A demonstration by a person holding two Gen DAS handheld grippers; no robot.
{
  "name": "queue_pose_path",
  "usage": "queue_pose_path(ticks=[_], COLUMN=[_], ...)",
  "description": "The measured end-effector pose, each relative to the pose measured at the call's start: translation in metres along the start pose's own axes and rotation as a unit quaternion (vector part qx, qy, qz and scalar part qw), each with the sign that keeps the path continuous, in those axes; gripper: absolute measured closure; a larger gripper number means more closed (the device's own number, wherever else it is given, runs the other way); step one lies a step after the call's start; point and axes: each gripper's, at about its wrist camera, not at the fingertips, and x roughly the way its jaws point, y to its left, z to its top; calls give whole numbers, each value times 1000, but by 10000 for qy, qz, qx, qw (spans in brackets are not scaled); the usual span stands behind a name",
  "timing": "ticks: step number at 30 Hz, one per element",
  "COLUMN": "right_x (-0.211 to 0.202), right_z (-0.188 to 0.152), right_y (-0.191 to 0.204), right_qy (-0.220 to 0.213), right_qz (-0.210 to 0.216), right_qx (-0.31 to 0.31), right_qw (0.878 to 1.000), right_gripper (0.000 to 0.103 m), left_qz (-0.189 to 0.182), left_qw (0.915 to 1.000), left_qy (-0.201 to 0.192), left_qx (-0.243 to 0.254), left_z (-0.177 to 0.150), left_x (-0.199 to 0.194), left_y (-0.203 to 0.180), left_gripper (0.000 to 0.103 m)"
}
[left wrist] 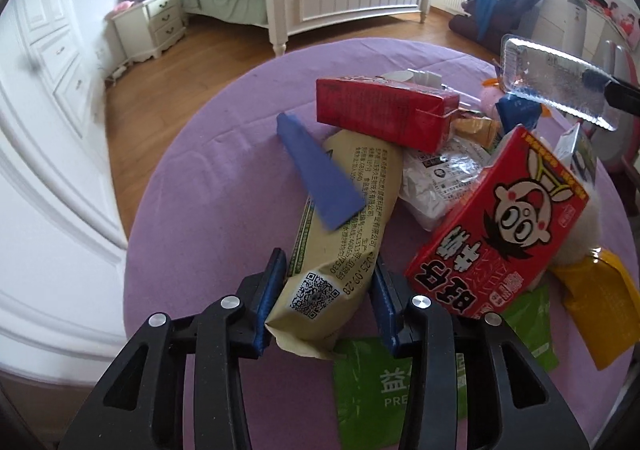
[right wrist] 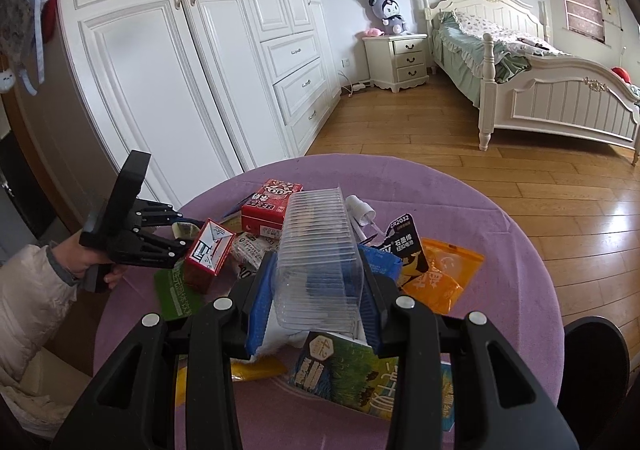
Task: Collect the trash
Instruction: 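Grasp the clear plastic container with the right tool while the left grasps the beige snack bag, then carry the container and snack bag with both tools over the black bin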
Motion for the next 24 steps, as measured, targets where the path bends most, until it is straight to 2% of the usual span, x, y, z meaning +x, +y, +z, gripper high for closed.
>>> queue_pose_path(ticks=[5, 8, 10, 13, 16, 18, 21, 24], right_x=[-18, -30, -37, -47, -66, -83, -107, -123], right_z=[-7, -13, -17, -23, -33, -44, -68, -98], right_y=[-9, -20, -28, -39, -62, -85, -130, -175], right_qy=[-219, -461, -610, -844, -1148, -1363, -1582, -1646], right_qz=[219, 504, 686, 694, 555, 309, -232, -813], right_qx=[244, 549, 749, 927, 1235, 1533, 2114, 2650], right_qw=[9992, 9962, 9930, 9897, 9841, 9782, 9642, 9466], right_gripper=[65, 65, 65, 65, 65, 65, 65, 65], left_qz=[-31, -229, -366, -663, -987, -1196, -1702, -2053], left_qw=[9974, 9929, 9905, 9866, 9832, 9818, 9767, 9741], left_qy=[-654, -1030, -1192, -1330, -1392, -1340, -1100, -776], left_qx=[-313, -547, -580, -673, -652, -612, -704, -542], left_z=[-12, -18, -13, 8, 45, 72, 107, 138], left_x=[-52, -86, -101, -108, -93, -72, -32, 12], left_y=[-20, -40, -59, -94, -139, -173, -223, -282], left_gripper=[64, 64, 64, 64, 64, 64, 64, 64])
